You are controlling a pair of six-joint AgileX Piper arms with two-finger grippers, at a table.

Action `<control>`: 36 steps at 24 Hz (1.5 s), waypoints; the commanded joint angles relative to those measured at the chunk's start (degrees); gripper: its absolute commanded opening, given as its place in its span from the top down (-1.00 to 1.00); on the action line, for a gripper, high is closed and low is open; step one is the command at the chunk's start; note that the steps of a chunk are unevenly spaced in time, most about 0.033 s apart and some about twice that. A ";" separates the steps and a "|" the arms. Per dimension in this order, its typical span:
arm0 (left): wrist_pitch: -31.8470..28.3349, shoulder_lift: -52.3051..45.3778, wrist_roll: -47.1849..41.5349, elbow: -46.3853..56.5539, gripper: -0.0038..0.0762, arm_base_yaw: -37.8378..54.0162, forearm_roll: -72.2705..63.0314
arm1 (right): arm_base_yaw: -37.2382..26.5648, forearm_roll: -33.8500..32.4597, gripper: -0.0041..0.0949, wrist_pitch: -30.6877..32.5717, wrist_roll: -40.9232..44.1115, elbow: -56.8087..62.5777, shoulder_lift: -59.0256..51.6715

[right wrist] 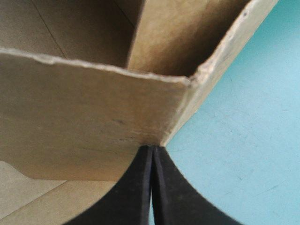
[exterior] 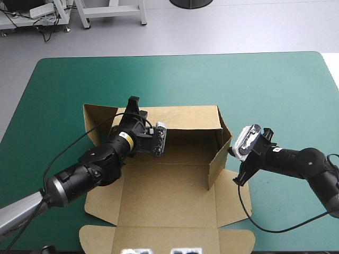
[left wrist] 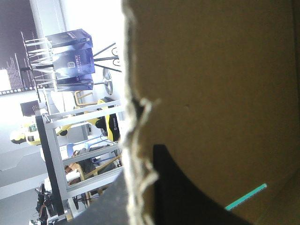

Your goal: Fold the box

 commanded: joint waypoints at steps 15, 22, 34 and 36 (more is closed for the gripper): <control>2.58 -0.87 -1.18 -0.29 0.88 -1.35 -4.81 | 0.36 10.78 -0.72 4.44 6.20 -1.37 -0.07; 3.22 0.59 -1.18 -0.29 0.88 -3.82 -4.46 | 0.36 20.56 -0.72 3.64 3.22 -1.37 1.04; 2.96 0.93 -1.39 -0.41 0.88 -3.82 -4.84 | 3.99 25.44 -0.43 -1.83 6.84 -1.44 1.04; 3.04 0.93 -1.39 -0.62 0.88 -3.82 -5.07 | 6.02 23.57 -0.40 -4.55 8.82 -1.44 1.04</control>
